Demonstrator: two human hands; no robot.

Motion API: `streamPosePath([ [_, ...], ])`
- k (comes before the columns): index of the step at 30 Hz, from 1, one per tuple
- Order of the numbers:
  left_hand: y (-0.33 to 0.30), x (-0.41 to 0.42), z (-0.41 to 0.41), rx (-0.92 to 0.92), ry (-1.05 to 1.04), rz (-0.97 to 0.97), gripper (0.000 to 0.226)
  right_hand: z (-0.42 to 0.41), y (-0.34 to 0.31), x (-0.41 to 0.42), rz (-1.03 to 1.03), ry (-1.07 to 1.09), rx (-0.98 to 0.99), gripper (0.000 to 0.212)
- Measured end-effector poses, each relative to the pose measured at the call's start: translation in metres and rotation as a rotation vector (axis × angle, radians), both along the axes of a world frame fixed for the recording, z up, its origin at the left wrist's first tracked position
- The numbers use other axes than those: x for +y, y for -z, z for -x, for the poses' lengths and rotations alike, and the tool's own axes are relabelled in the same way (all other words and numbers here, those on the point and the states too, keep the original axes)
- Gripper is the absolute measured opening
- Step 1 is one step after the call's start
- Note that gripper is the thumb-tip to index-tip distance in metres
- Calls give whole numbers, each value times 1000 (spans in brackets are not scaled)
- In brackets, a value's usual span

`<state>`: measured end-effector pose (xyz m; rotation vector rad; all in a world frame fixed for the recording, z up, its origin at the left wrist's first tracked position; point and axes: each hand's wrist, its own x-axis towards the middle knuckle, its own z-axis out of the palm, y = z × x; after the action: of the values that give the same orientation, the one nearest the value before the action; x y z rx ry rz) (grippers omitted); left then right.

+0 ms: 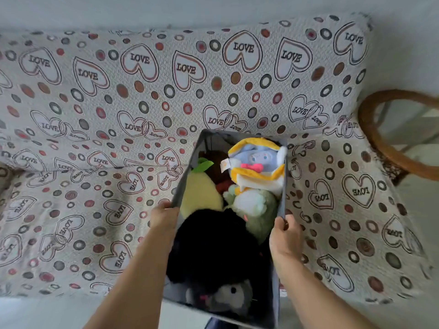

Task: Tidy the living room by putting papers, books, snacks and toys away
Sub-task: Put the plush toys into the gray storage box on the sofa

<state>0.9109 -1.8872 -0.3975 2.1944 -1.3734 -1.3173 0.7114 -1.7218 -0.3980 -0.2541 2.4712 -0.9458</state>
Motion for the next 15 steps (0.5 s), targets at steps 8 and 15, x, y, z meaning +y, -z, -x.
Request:
streamPosePath([
  [8,-111,94,50,275,-144,253,14,67,-90,62,242,148,145,18],
  [15,-203,153,77,491,-106,374,23,103,-175,120,511,193,245,17],
])
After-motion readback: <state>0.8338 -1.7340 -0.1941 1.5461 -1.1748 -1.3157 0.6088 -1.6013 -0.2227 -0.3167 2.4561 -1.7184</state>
